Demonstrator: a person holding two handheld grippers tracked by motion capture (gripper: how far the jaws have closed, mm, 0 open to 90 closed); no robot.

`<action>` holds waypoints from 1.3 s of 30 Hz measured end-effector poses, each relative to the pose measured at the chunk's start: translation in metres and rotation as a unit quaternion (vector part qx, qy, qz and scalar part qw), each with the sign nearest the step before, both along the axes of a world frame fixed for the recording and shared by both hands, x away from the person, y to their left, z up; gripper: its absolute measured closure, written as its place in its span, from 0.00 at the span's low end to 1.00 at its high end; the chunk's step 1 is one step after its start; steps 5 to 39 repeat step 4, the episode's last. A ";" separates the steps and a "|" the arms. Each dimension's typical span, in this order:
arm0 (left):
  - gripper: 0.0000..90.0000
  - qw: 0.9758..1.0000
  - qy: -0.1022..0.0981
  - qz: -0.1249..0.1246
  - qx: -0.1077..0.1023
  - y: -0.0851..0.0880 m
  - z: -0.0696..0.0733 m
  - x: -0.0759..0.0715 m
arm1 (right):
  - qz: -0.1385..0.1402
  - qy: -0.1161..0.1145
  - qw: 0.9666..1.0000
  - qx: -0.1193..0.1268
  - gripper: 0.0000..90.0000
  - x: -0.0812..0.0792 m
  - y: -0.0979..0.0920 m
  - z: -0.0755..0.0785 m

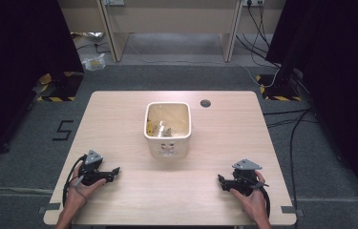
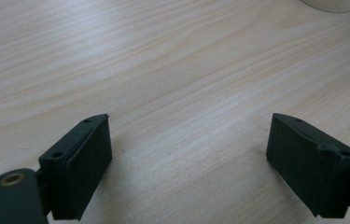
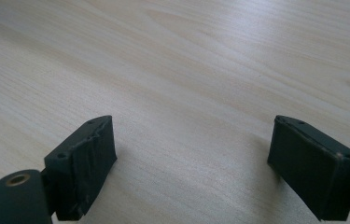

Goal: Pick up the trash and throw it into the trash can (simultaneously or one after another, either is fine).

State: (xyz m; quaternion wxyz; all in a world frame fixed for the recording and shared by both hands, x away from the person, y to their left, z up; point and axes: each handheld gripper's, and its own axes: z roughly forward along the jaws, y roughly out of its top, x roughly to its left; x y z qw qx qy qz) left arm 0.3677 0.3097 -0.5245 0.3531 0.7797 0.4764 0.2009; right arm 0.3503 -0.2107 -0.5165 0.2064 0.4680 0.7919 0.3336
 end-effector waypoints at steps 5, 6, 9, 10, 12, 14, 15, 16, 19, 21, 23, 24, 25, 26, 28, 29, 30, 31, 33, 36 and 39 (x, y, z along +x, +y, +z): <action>0.15 1.000 0.000 0.000 0.000 0.000 0.000 0.000 | -0.001 0.000 1.000 0.000 0.16 0.000 0.000 0.000; 0.15 1.000 0.000 0.000 0.000 0.000 0.000 0.000 | -0.001 0.000 1.000 0.000 0.16 0.000 0.000 0.000; 0.15 1.000 0.000 0.000 0.000 0.000 0.000 0.000 | -0.001 0.000 1.000 0.000 0.16 0.000 0.000 0.000; 0.15 1.000 0.000 0.000 0.000 0.000 0.000 0.000 | -0.001 0.000 1.000 0.000 0.16 0.000 0.000 0.000; 0.15 1.000 0.000 0.000 0.000 0.000 0.000 0.000 | -0.001 0.000 1.000 0.000 0.16 0.000 0.000 0.000; 0.15 1.000 0.000 0.000 0.000 0.000 0.000 0.000 | -0.001 0.000 1.000 0.000 0.16 0.000 0.000 0.000; 0.15 1.000 0.000 0.000 0.000 0.000 0.000 0.000 | -0.001 0.000 1.000 0.000 0.16 0.000 0.000 0.000; 0.15 1.000 0.000 0.000 0.000 0.000 0.000 0.000 | -0.001 0.000 1.000 0.000 0.16 0.000 0.000 0.000; 0.15 1.000 0.000 0.000 0.000 0.000 0.000 0.000 | -0.001 0.000 1.000 0.000 0.16 0.000 0.000 0.000; 0.15 1.000 0.000 0.000 0.000 0.000 0.000 0.000 | -0.001 0.000 1.000 0.000 0.16 0.000 0.000 0.000; 0.15 1.000 0.000 0.000 0.000 0.000 0.000 0.000 | -0.001 0.000 1.000 0.000 0.16 0.000 0.000 0.000; 0.15 1.000 0.000 0.000 0.000 0.000 0.000 0.000 | -0.001 0.000 1.000 0.000 0.16 0.000 0.000 0.000; 0.15 1.000 0.000 0.000 0.000 0.000 0.000 0.000 | -0.001 0.000 1.000 0.000 0.16 0.000 0.000 0.000; 0.15 1.000 0.000 0.000 0.000 0.000 0.000 0.000 | -0.001 0.000 1.000 0.000 0.16 0.000 0.000 0.000; 0.15 1.000 0.000 0.000 0.000 0.000 0.000 0.000 | -0.001 0.000 1.000 0.000 0.16 0.000 0.000 0.000; 0.15 1.000 0.000 0.000 0.000 0.000 0.000 0.000 | -0.001 0.000 1.000 0.000 0.16 0.000 0.000 0.000; 0.15 1.000 0.000 0.000 0.000 0.000 0.000 0.000 | -0.001 0.000 1.000 0.000 0.16 0.000 0.000 0.000; 0.15 1.000 0.000 0.000 0.000 0.000 0.000 0.000 | -0.001 0.000 1.000 0.000 0.16 0.000 0.000 0.000; 0.15 1.000 0.000 0.000 0.000 0.000 0.000 0.000 | -0.001 0.000 1.000 0.000 0.16 0.000 0.000 0.000; 0.15 1.000 0.000 0.000 0.000 0.000 0.000 0.000 | -0.001 0.000 1.000 0.000 0.16 0.000 0.000 0.000; 0.15 1.000 0.000 0.000 0.000 0.000 0.000 0.000 | -0.001 0.000 1.000 0.000 0.16 0.000 0.000 0.000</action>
